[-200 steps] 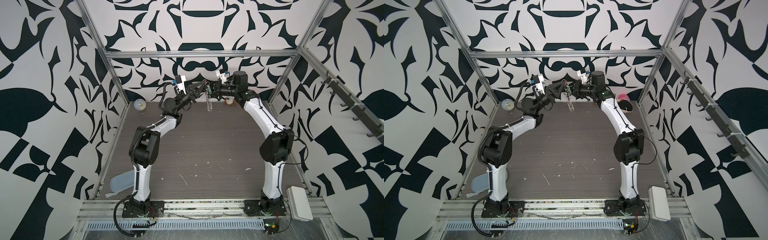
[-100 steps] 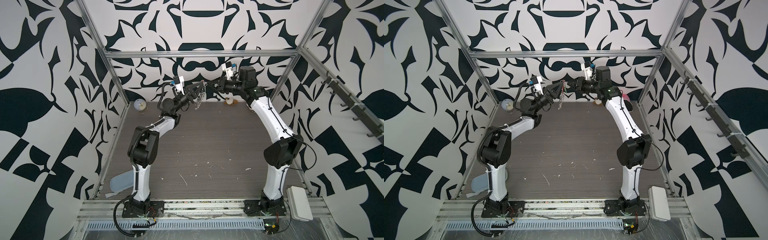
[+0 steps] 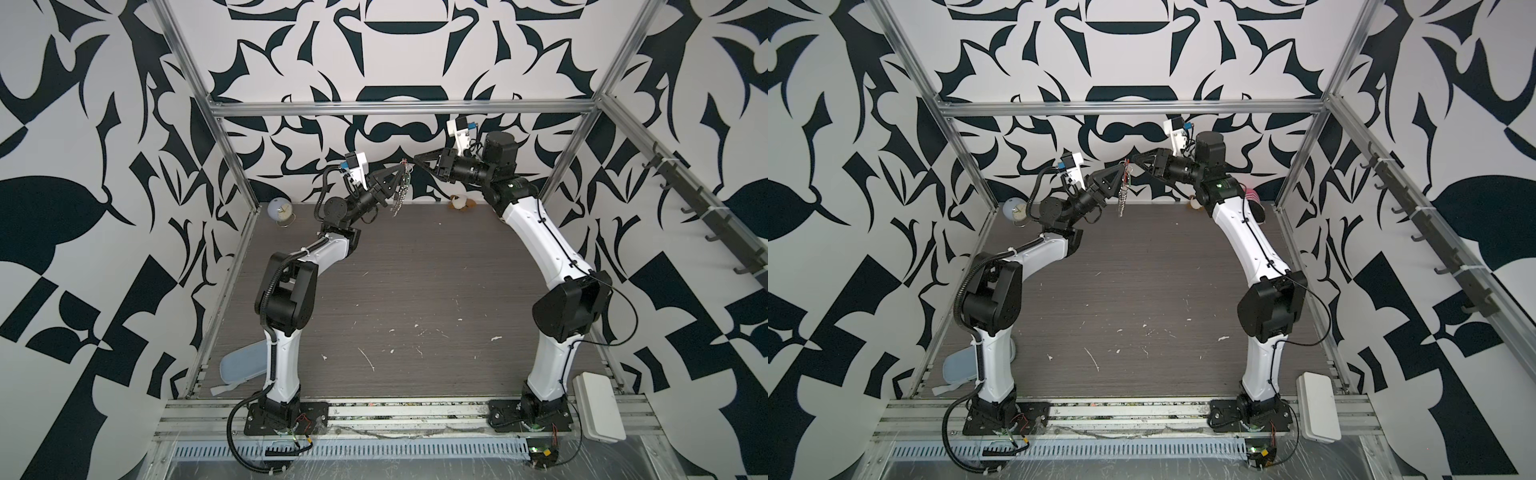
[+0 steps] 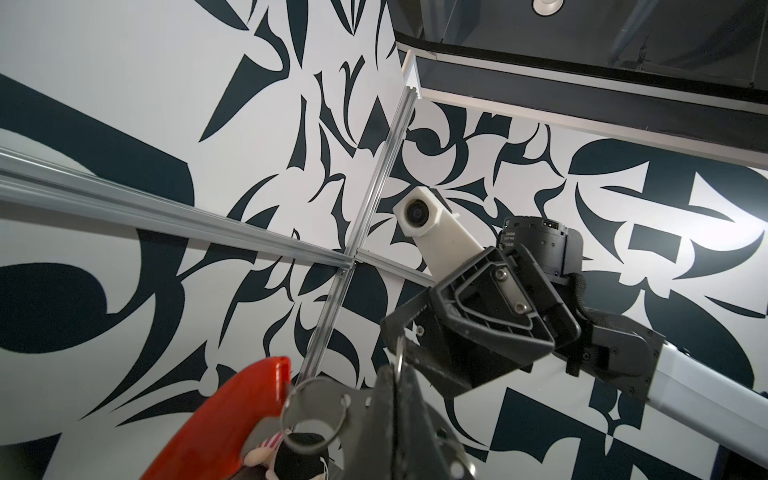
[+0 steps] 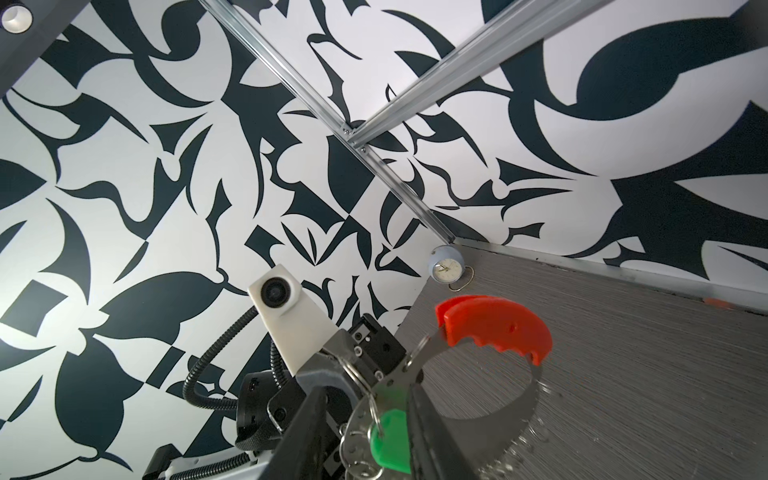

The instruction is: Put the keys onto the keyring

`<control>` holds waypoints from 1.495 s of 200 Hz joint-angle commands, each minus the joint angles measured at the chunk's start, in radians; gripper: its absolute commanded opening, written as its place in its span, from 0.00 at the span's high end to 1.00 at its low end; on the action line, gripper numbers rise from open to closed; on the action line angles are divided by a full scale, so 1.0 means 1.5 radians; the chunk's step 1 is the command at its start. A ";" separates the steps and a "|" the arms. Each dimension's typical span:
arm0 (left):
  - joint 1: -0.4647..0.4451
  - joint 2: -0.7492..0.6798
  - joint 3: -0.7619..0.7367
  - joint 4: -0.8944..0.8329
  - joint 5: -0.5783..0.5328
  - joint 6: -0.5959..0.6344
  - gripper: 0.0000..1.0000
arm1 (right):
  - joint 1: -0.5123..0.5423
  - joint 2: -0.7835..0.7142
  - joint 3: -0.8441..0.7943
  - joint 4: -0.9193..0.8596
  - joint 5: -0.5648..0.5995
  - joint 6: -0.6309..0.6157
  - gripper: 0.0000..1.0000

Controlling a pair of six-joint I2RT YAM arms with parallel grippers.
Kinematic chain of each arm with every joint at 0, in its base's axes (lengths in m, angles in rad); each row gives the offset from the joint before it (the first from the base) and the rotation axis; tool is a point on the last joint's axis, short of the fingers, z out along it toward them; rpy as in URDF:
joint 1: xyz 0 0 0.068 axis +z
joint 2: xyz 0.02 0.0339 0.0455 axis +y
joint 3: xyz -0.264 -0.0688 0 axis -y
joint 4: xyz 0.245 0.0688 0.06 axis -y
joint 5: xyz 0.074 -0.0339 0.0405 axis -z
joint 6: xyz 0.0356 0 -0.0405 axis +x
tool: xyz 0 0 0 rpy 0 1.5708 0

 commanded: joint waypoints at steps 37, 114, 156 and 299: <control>0.003 -0.036 0.012 0.048 -0.021 -0.024 1.00 | 0.015 0.010 0.017 0.043 -0.030 0.010 0.68; 0.003 -0.037 0.010 0.047 -0.031 -0.039 1.00 | 0.015 0.006 0.009 0.050 -0.024 0.005 0.86; 0.002 -0.040 0.007 0.048 -0.032 -0.037 1.00 | 0.012 -0.003 -0.014 0.067 -0.017 0.016 0.89; -0.004 -0.030 0.056 0.048 0.021 -0.041 1.00 | 0.040 0.064 -0.015 0.175 -0.081 0.222 0.96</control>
